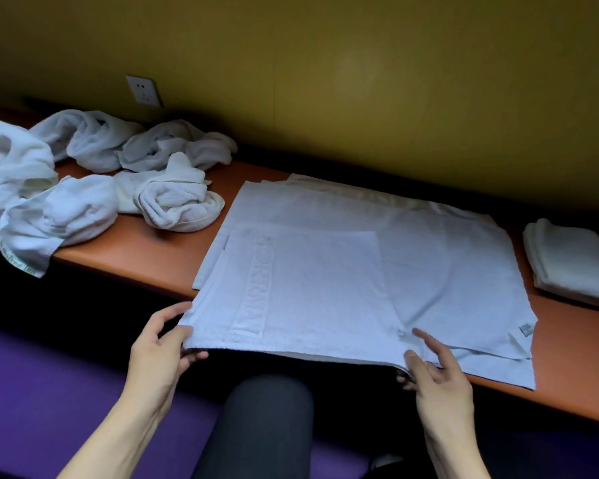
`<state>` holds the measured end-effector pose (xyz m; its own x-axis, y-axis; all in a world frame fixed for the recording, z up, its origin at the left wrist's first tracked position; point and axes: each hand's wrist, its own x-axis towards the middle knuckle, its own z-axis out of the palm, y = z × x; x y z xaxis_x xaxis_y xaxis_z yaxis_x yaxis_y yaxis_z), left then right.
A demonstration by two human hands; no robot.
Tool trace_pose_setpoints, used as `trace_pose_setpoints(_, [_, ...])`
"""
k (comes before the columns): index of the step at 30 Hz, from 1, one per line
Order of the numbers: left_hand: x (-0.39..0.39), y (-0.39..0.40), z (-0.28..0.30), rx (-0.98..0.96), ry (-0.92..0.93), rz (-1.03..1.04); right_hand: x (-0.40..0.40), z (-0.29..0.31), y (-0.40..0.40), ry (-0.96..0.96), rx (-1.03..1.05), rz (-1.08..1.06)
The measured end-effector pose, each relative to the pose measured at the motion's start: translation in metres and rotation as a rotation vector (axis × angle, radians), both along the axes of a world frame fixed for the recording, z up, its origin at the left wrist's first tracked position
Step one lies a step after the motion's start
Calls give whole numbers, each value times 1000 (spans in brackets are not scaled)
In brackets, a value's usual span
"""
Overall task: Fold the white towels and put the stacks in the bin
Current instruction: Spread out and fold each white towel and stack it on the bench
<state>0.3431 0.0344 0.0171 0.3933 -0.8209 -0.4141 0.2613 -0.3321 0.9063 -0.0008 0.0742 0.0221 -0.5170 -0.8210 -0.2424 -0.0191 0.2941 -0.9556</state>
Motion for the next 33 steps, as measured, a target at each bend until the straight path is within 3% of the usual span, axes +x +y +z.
trace_pose_setpoints(7, [-1,9,-9,-16,132,-63,-12,-22,4,-391,58,37])
trace_pose_setpoints(9, [-1,2,-13,-45,52,-110,-13,-22,-2,-286,46,77])
trace_pose_setpoints(14, [5,-28,-25,-116,-414,-70,-17,-22,-50,190,-20,60])
trace_pose_setpoints(17, [9,-58,-26,-124,-630,-81,-22,-24,-90,281,-66,88])
trace_pose_setpoints(22, [1,-117,-34,-125,-517,-143,-22,-38,-160,259,-78,159])
trace_pose_setpoints(33, [-17,-219,-50,-94,-723,-143,-21,-52,-254,370,45,117])
